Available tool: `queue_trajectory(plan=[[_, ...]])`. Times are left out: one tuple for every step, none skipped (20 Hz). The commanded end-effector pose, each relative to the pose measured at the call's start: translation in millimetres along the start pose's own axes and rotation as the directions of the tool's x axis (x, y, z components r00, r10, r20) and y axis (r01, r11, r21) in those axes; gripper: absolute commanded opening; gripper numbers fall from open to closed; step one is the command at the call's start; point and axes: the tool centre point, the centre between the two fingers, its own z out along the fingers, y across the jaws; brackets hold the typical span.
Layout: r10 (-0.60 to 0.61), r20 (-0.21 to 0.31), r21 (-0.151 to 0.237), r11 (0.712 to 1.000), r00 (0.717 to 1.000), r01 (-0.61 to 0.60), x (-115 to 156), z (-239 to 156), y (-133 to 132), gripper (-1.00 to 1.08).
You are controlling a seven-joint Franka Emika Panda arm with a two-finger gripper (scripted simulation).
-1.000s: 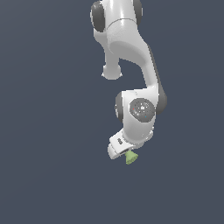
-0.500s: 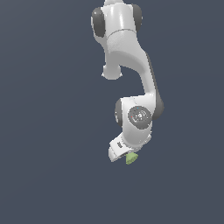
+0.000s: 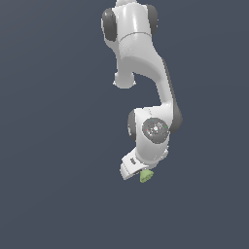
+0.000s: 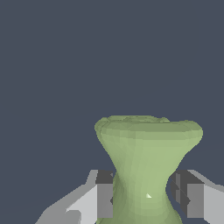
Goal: Pick up the object and move it to a goal position.
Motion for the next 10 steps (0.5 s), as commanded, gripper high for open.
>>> queue_trajectory(plan=[[0.0,0.0,0.0,1.0,1.0,0.0,0,0,0,-1.0],[0.0,0.0,0.0,1.0,1.0,0.0,0,0,0,-1.0],[0.0,0.0,0.0,1.0,1.0,0.0,0,0,0,-1.0],[0.0,0.0,0.0,1.0,1.0,0.0,-1,-1,1,-1.0],[0.0,0.0,0.0,1.0,1.0,0.0,-2,-2,3,-1.0],[0.0,0.0,0.0,1.0,1.0,0.0,-3,-3,5,-1.0],[0.0,0.0,0.0,1.0,1.0,0.0,-6,-4,8,-1.0],[0.0,0.0,0.0,1.0,1.0,0.0,-8,-6,12,-1.0],[0.0,0.0,0.0,1.0,1.0,0.0,-11,-8,16,-1.0],[0.0,0.0,0.0,1.0,1.0,0.0,-15,-10,21,-1.0]])
